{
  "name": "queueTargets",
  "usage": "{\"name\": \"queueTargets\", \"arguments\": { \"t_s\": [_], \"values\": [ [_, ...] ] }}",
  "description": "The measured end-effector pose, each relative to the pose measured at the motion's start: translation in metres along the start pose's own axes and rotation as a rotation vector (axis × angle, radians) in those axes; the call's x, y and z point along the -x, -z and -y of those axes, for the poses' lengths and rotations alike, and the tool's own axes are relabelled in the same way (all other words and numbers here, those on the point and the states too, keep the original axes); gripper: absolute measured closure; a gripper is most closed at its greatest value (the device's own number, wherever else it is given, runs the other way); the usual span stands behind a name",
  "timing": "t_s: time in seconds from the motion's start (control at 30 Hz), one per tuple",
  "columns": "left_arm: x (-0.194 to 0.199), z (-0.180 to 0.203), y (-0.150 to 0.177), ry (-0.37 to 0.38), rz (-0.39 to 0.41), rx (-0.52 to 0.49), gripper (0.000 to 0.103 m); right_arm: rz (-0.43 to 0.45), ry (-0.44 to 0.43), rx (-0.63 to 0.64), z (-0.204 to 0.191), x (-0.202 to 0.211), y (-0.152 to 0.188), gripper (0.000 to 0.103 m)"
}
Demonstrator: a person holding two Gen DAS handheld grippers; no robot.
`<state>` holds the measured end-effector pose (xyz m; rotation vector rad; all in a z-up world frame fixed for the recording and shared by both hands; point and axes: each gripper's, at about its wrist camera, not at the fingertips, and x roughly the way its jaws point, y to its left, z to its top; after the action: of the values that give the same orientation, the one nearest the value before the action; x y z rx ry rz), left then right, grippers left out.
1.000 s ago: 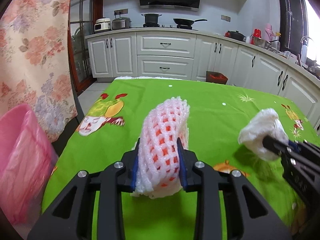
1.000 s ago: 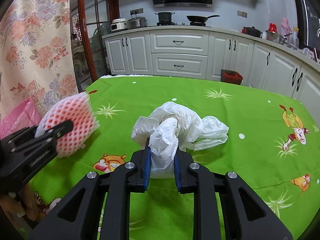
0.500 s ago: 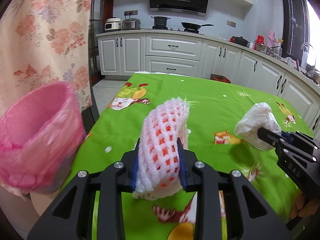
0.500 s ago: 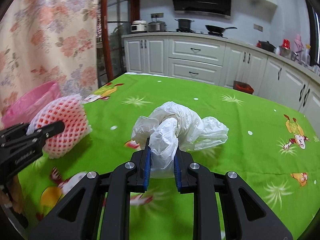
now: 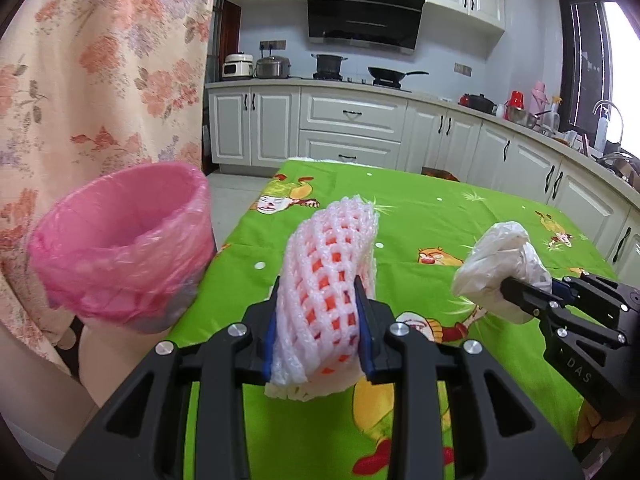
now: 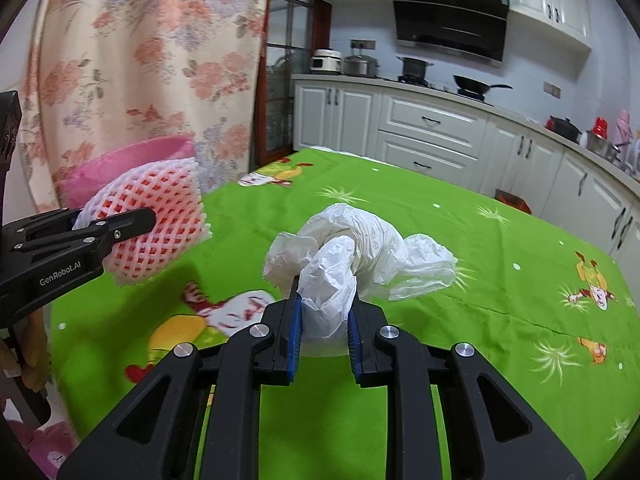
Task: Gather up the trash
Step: 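Carry the plastic bag and foam net to the pink wastebasket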
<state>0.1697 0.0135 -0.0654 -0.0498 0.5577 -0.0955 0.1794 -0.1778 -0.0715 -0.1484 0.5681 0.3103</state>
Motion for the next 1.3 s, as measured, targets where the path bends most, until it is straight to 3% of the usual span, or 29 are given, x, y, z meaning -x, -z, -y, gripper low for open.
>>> {"name": "queueTargets", "arguments": {
  "t_s": [0.4, 0.7, 0.87, 1.3],
  "values": [
    [0.054, -0.020, -0.005, -0.054, 0.106, -0.011, 0.072, 0.061, -0.102, 0.080, -0.038, 0.027, -0.020, 0.082],
    [0.069, -0.039, -0.016, -0.100, 0.158, 0.009, 0.072, 0.105, -0.176, 0.168, -0.069, 0.033, -0.042, 0.082],
    [0.072, -0.052, -0.027, -0.142, 0.184, -0.001, 0.071, 0.123, -0.214, 0.207, -0.083, 0.026, -0.060, 0.082],
    [0.057, -0.117, -0.049, -0.274, 0.155, 0.045, 0.070, 0.151, -0.341, 0.293, -0.135, -0.025, -0.109, 0.082]
  ]
}}
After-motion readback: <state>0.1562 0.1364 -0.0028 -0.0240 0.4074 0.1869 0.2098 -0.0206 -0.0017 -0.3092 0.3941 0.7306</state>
